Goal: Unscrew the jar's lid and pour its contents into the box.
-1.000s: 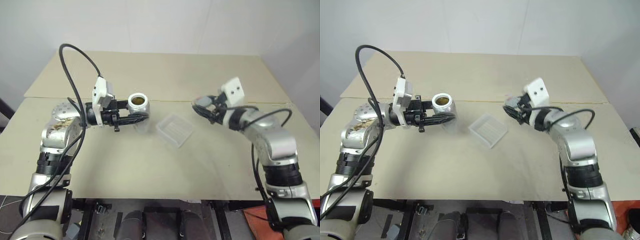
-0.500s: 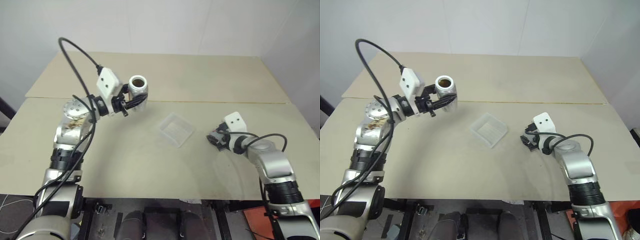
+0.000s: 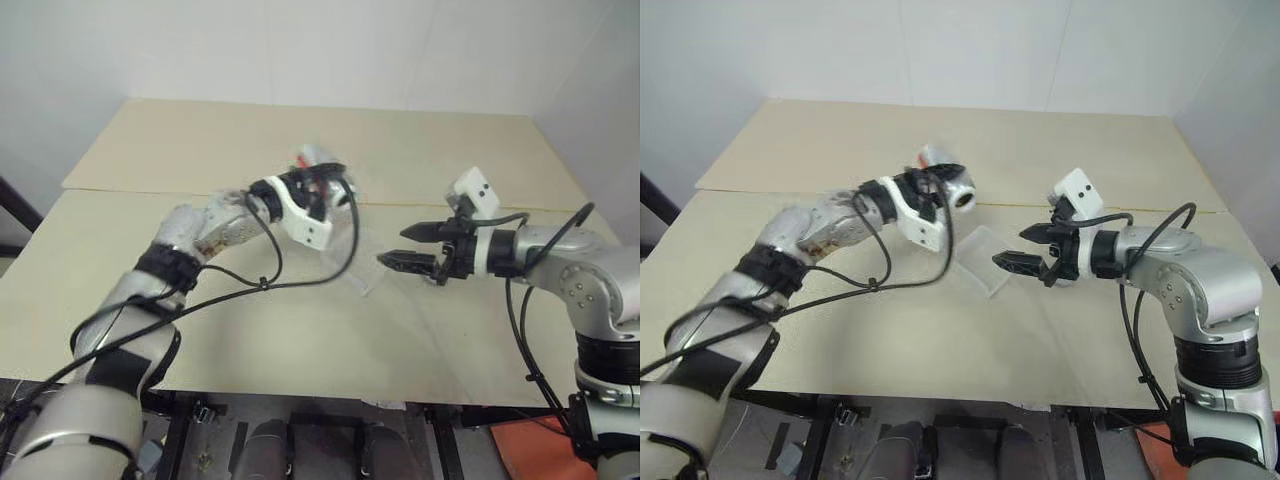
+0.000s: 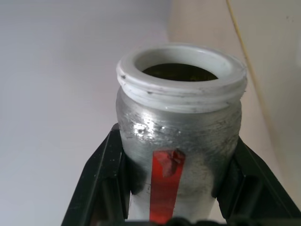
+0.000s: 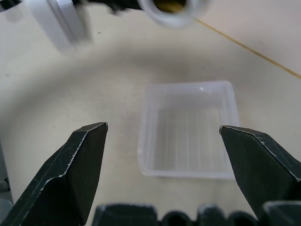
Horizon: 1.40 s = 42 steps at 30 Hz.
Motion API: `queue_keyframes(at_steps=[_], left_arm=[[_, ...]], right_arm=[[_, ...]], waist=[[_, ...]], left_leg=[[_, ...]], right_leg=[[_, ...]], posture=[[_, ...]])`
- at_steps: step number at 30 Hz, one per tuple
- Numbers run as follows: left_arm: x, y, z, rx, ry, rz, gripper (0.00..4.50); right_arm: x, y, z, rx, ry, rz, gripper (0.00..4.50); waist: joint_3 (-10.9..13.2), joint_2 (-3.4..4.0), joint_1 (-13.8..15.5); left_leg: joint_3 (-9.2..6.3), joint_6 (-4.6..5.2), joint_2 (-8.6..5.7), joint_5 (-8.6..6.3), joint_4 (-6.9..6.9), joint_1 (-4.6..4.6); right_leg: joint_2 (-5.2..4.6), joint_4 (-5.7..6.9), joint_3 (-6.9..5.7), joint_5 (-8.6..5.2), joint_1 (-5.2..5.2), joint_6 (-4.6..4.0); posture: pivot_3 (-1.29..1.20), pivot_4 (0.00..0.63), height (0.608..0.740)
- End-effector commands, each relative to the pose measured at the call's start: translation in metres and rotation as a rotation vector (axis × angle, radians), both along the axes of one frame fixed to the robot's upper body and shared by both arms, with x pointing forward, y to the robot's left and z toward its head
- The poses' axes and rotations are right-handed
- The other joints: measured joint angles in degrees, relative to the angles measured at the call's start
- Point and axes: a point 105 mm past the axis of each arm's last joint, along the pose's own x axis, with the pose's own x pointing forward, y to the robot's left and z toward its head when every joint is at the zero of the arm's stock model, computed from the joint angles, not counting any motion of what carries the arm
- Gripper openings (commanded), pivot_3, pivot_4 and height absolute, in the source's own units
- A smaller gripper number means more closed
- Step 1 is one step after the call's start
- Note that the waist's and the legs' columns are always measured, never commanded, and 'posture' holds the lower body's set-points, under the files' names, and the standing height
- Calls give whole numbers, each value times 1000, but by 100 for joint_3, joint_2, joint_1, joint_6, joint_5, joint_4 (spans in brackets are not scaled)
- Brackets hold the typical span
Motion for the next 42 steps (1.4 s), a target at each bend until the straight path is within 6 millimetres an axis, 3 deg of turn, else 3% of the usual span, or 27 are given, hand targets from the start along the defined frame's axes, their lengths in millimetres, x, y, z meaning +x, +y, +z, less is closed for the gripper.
queue_keyframes(at_steps=[1,4,6,10,19,25,28,31,34,36,37,40,42], left_arm=[[3,-25,1,172,-309,-94,1931],[3,-53,-3,274,-462,-155,1931],[3,-61,-12,316,-504,-185,1931],[3,-63,-22,356,-522,-212,1931],[6,-59,-18,353,-526,-219,1931],[9,-50,8,190,-402,-159,1931],[15,-31,29,38,-278,-80,1931],[30,5,48,-250,-27,89,1931],[51,40,58,-734,397,249,1931],[59,59,46,-1055,801,275,1931],[57,64,41,-1173,906,250,1931],[52,78,18,-1367,1136,319,1931],[44,86,10,-1492,1159,344,1931]], right_arm=[[-2,6,15,4,-56,33,4462],[-5,7,18,3,-65,53,4462],[-6,8,18,3,-69,52,4462],[-8,9,20,17,-75,39,4462],[-17,6,10,-18,-43,44,4462],[-15,5,12,-24,-56,50,4462],[-13,5,14,-21,-64,47,4462],[-11,3,15,-16,-73,39,4462],[-12,1,15,-10,-75,35,4462],[-12,2,13,1,-72,40,4462],[-13,3,12,6,-69,45,4462],[-15,6,9,11,-66,57,4462],[-14,7,10,16,-69,62,4462]], waist=[[0,0,13],[0,0,40],[0,0,51],[0,-1,-24],[0,-1,-34],[1,-1,-43],[1,-1,-66],[0,-1,-83],[-3,5,-87],[-3,5,-90],[-3,6,-97],[-3,5,-133],[-3,5,-142]], left_leg=[[2,2,-1,-1,1,-3],[7,6,-1,-4,6,-20],[15,7,-1,-4,10,-38],[20,4,2,-2,8,-46],[15,0,0,0,19,-54],[15,2,2,-1,21,-61],[14,2,2,-1,22,-64],[14,1,3,0,21,-64],[15,-1,6,1,26,-63],[14,-7,14,4,42,-64],[11,-10,14,7,49,-67],[4,-5,13,4,66,-70],[-1,-4,9,3,72,-75]], right_leg=[[0,-4,-1,1,-2,2],[-1,-6,-5,-1,-12,7],[-1,-5,-8,-2,-27,8],[-1,13,9,-2,-58,8],[-7,25,8,-2,-65,7],[-7,26,7,-1,-70,7],[-8,26,7,-1,-74,6],[-9,27,7,-1,-75,6],[-10,29,5,-1,-75,6],[-10,34,-1,-1,-71,6],[-9,34,-4,-1,-67,6],[-4,34,-1,-1,-62,8],[-2,35,0,0,-62,10]], posture=[[0,150,740],[0,150,740],[0,150,740],[0,150,740],[0,150,740],[0,150,740],[0,150,740],[0,150,740],[0,150,740],[0,150,740],[0,150,740],[0,150,740],[0,150,740]])
